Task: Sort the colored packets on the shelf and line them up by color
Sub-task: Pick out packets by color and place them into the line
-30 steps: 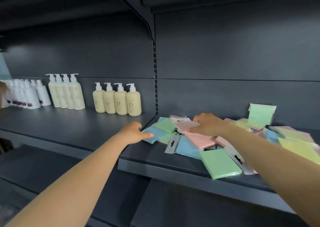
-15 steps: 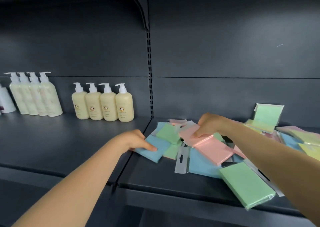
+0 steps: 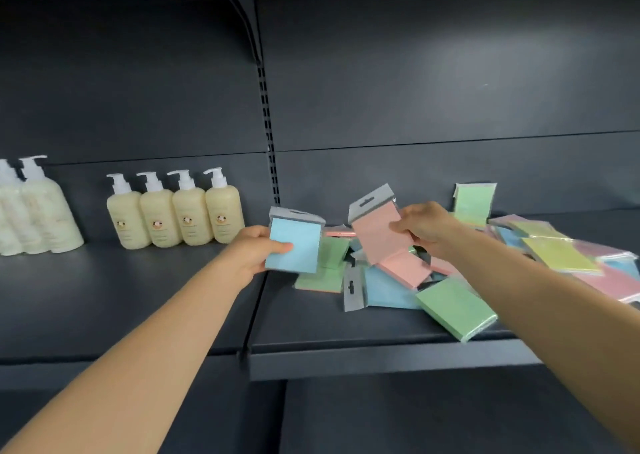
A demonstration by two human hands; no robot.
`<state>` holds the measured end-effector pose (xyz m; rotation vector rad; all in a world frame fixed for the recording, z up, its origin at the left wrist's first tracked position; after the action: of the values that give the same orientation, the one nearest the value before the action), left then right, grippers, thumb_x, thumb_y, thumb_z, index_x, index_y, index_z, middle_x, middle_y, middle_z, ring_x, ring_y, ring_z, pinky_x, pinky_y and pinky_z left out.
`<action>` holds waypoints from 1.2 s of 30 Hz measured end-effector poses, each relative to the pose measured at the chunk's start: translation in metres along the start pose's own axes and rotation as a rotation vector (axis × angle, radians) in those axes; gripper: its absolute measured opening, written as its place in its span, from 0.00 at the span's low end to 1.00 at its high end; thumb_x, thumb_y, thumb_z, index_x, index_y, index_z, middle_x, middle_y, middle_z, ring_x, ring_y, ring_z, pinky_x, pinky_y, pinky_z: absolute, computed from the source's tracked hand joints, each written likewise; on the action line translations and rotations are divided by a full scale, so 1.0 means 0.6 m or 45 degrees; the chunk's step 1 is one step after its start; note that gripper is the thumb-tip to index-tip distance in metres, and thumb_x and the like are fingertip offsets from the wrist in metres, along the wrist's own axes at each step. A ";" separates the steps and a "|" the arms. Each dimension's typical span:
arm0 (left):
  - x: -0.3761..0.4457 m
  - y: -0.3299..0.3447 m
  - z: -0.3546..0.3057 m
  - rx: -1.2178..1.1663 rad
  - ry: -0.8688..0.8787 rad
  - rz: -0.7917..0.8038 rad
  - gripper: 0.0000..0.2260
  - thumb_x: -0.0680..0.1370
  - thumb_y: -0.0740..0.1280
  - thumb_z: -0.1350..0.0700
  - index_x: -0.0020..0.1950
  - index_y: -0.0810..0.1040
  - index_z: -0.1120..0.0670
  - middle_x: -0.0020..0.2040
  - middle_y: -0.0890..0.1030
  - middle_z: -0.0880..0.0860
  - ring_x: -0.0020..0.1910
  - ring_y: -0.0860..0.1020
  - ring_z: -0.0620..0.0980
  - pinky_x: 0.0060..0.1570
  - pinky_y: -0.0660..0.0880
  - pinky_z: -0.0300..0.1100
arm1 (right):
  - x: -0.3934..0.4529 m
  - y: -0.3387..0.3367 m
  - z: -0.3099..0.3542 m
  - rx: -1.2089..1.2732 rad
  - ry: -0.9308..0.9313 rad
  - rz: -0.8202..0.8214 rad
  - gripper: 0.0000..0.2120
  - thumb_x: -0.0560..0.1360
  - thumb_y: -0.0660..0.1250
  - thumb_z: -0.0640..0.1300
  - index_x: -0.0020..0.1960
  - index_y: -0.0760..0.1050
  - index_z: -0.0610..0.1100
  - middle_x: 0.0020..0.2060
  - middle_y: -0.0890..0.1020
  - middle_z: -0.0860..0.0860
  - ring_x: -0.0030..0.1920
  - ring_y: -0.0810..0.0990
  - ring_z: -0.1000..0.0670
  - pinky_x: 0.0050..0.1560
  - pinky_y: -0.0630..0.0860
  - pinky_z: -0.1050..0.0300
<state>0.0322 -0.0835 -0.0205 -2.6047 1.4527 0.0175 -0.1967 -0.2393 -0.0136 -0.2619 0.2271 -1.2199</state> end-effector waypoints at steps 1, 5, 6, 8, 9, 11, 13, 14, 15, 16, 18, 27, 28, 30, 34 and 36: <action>-0.007 0.015 -0.006 -0.038 0.022 0.009 0.09 0.73 0.69 0.69 0.46 0.73 0.58 0.44 0.80 0.53 0.40 0.79 0.48 0.37 0.78 0.40 | -0.017 -0.013 0.002 0.051 -0.009 -0.035 0.06 0.71 0.70 0.31 0.47 0.76 0.31 0.53 0.79 0.30 0.56 0.79 0.38 0.50 0.70 0.53; -0.024 0.089 -0.032 -0.123 0.084 0.043 0.09 0.73 0.68 0.70 0.46 0.73 0.58 0.45 0.79 0.54 0.42 0.79 0.51 0.42 0.77 0.44 | -0.064 -0.089 0.008 0.211 -0.083 -0.099 0.05 0.71 0.68 0.27 0.42 0.77 0.35 0.48 0.80 0.35 0.45 0.78 0.43 0.43 0.71 0.55; -0.027 0.110 -0.038 -0.146 0.099 0.047 0.09 0.73 0.68 0.70 0.46 0.72 0.58 0.46 0.79 0.55 0.43 0.79 0.51 0.43 0.77 0.44 | -0.069 -0.113 0.007 0.213 -0.099 -0.125 0.05 0.71 0.68 0.28 0.41 0.77 0.36 0.47 0.80 0.36 0.44 0.79 0.41 0.44 0.73 0.55; -0.034 0.157 -0.049 -0.196 0.128 0.057 0.09 0.73 0.68 0.70 0.47 0.73 0.58 0.48 0.79 0.55 0.45 0.79 0.53 0.43 0.77 0.43 | -0.078 -0.164 -0.002 0.207 -0.108 -0.172 0.06 0.70 0.70 0.30 0.39 0.78 0.39 0.44 0.81 0.37 0.44 0.69 0.52 0.41 0.74 0.57; -0.038 0.182 -0.054 -0.214 0.138 0.061 0.09 0.73 0.68 0.70 0.47 0.73 0.57 0.48 0.79 0.55 0.45 0.79 0.53 0.42 0.77 0.42 | -0.081 -0.189 -0.009 0.217 -0.105 -0.186 0.06 0.70 0.70 0.31 0.39 0.78 0.40 0.42 0.81 0.39 0.38 0.76 0.45 0.39 0.73 0.58; -0.048 0.237 -0.064 -0.245 0.142 0.063 0.09 0.73 0.68 0.70 0.46 0.73 0.57 0.46 0.80 0.54 0.43 0.79 0.51 0.42 0.76 0.41 | -0.086 -0.239 -0.027 0.259 -0.107 -0.208 0.06 0.70 0.70 0.30 0.40 0.77 0.40 0.41 0.80 0.41 0.38 0.75 0.47 0.38 0.71 0.57; -0.054 0.292 -0.069 -0.272 0.139 0.053 0.09 0.73 0.68 0.70 0.46 0.73 0.57 0.46 0.80 0.55 0.42 0.79 0.51 0.42 0.77 0.42 | -0.089 -0.289 -0.045 0.287 -0.133 -0.196 0.07 0.70 0.70 0.29 0.42 0.76 0.39 0.40 0.79 0.41 0.34 0.75 0.48 0.35 0.71 0.59; -0.055 0.319 -0.071 -0.294 0.141 0.044 0.09 0.73 0.68 0.70 0.46 0.73 0.58 0.47 0.80 0.56 0.43 0.79 0.52 0.42 0.77 0.43 | -0.089 -0.313 -0.053 0.288 -0.138 -0.192 0.07 0.70 0.70 0.28 0.42 0.75 0.39 0.38 0.78 0.43 0.31 0.75 0.51 0.32 0.70 0.62; -0.059 0.345 -0.072 -0.318 0.144 0.037 0.09 0.73 0.68 0.70 0.46 0.73 0.58 0.48 0.80 0.57 0.44 0.79 0.53 0.43 0.77 0.44 | -0.088 -0.337 -0.059 0.281 -0.139 -0.190 0.08 0.70 0.69 0.28 0.41 0.74 0.39 0.34 0.76 0.45 0.27 0.75 0.54 0.28 0.69 0.65; -0.062 0.370 -0.073 -0.340 0.147 0.030 0.09 0.73 0.67 0.71 0.47 0.73 0.58 0.50 0.79 0.57 0.44 0.79 0.53 0.45 0.77 0.44 | -0.086 -0.362 -0.066 0.268 -0.139 -0.188 0.09 0.71 0.69 0.29 0.41 0.74 0.40 0.31 0.74 0.46 0.22 0.72 0.57 0.24 0.67 0.68; -0.071 0.422 -0.073 -0.361 0.145 0.011 0.10 0.73 0.67 0.71 0.51 0.74 0.60 0.52 0.79 0.58 0.44 0.79 0.52 0.47 0.77 0.46 | -0.080 -0.412 -0.082 0.234 -0.137 -0.164 0.07 0.71 0.70 0.30 0.42 0.75 0.40 0.30 0.73 0.47 0.21 0.70 0.55 0.26 0.68 0.67; -0.119 0.592 -0.098 -0.399 0.141 0.004 0.09 0.73 0.67 0.71 0.45 0.73 0.58 0.50 0.79 0.57 0.46 0.79 0.54 0.42 0.77 0.42 | -0.091 -0.585 -0.131 0.279 -0.155 -0.172 0.07 0.72 0.68 0.29 0.42 0.76 0.40 0.40 0.81 0.44 0.38 0.80 0.47 0.37 0.76 0.61; -0.121 0.606 -0.101 -0.393 0.145 0.021 0.09 0.73 0.67 0.71 0.46 0.73 0.58 0.51 0.79 0.58 0.48 0.79 0.56 0.43 0.77 0.43 | -0.095 -0.599 -0.137 0.281 -0.156 -0.176 0.08 0.72 0.68 0.29 0.41 0.76 0.40 0.39 0.81 0.45 0.36 0.79 0.49 0.36 0.76 0.62; -0.123 0.633 -0.105 -0.370 0.151 0.051 0.09 0.73 0.67 0.71 0.47 0.73 0.58 0.52 0.79 0.58 0.48 0.79 0.56 0.46 0.77 0.44 | -0.103 -0.625 -0.150 0.312 -0.154 -0.207 0.08 0.71 0.68 0.29 0.40 0.76 0.41 0.38 0.81 0.45 0.36 0.79 0.49 0.40 0.79 0.58; -0.129 0.689 -0.115 -0.358 0.156 0.110 0.09 0.73 0.67 0.70 0.46 0.73 0.58 0.45 0.80 0.55 0.41 0.79 0.50 0.40 0.77 0.42 | -0.108 -0.668 -0.169 0.373 -0.128 -0.275 0.07 0.71 0.69 0.29 0.41 0.77 0.40 0.42 0.82 0.42 0.42 0.80 0.45 0.54 0.77 0.49; -0.129 0.717 -0.117 -0.368 0.147 0.132 0.09 0.73 0.68 0.70 0.47 0.74 0.57 0.45 0.80 0.54 0.42 0.80 0.50 0.45 0.78 0.44 | -0.109 -0.689 -0.176 0.350 -0.122 -0.303 0.06 0.71 0.69 0.29 0.42 0.77 0.40 0.43 0.82 0.42 0.45 0.80 0.43 0.56 0.76 0.47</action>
<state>-0.3779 -0.2501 -0.0013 -2.7916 1.7420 0.0974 -0.6199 -0.3179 0.0201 -0.1091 -0.0577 -1.4526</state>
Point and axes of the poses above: each hand's wrist, its own x-axis towards the middle knuckle, its own y-axis out of the palm, z = x × y, the point moved 1 cm from there along x, towards the middle knuckle
